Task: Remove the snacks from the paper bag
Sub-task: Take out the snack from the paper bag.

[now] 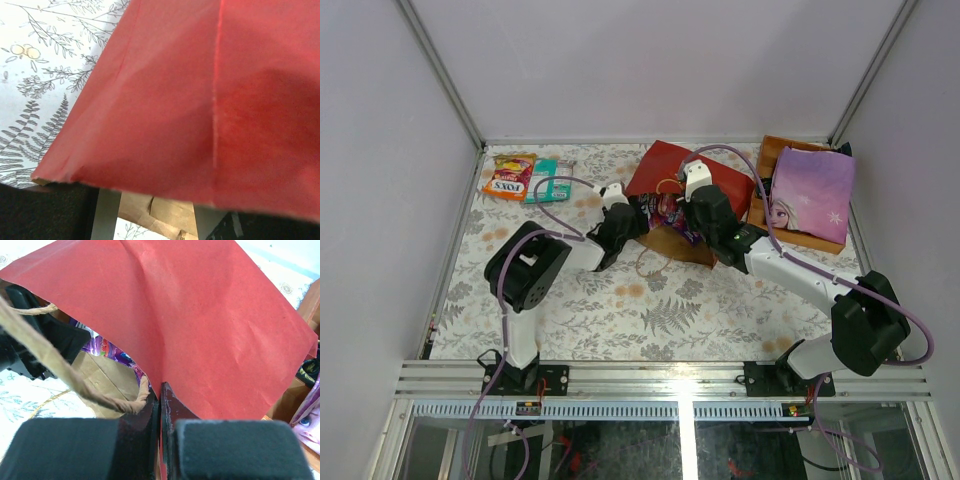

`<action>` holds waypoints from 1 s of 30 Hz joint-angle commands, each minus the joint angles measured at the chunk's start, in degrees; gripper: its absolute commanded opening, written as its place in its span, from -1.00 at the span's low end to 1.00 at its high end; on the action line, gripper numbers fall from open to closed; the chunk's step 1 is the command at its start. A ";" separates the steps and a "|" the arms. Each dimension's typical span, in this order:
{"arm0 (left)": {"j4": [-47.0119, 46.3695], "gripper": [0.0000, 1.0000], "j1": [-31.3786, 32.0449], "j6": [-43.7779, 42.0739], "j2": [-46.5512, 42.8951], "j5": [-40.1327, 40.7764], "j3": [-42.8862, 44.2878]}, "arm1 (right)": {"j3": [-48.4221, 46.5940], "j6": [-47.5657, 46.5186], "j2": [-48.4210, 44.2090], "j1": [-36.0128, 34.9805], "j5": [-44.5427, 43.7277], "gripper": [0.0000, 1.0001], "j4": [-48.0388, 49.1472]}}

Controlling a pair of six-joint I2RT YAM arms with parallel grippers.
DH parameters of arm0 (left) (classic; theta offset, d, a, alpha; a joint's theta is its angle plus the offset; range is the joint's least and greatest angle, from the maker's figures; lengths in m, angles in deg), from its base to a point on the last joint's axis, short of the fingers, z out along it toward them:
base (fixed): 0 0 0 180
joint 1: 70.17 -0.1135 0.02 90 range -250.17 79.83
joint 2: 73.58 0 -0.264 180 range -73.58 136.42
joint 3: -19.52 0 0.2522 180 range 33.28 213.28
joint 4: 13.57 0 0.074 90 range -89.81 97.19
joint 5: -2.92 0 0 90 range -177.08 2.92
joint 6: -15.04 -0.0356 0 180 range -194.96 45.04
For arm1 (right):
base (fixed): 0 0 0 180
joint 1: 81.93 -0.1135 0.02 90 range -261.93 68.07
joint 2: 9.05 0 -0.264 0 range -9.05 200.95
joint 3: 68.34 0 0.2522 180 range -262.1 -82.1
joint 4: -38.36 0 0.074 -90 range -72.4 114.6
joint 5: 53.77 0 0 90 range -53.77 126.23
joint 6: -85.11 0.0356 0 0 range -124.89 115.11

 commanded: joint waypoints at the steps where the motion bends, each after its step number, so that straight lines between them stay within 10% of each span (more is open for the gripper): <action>1: -3.10 -0.01 0.01 0.91 2.32 -1.31 2.76 | -0.42 1.61 -1.45 0.07 2.56 -1.00 2.59; 6: 0.69 -0.22 -0.06 1.72 2.96 -0.18 5.36 | -0.40 1.63 -1.78 0.07 2.70 -1.00 2.41; 12: 0.85 -0.97 -0.60 2.82 3.33 -1.76 5.46 | -0.47 1.73 -1.92 0.07 2.87 -1.00 2.33; 30: -5.76 -1.00 0.43 7.75 -16.05 -10.58 -14.18 | -0.55 2.90 -2.32 0.07 4.06 -1.00 2.94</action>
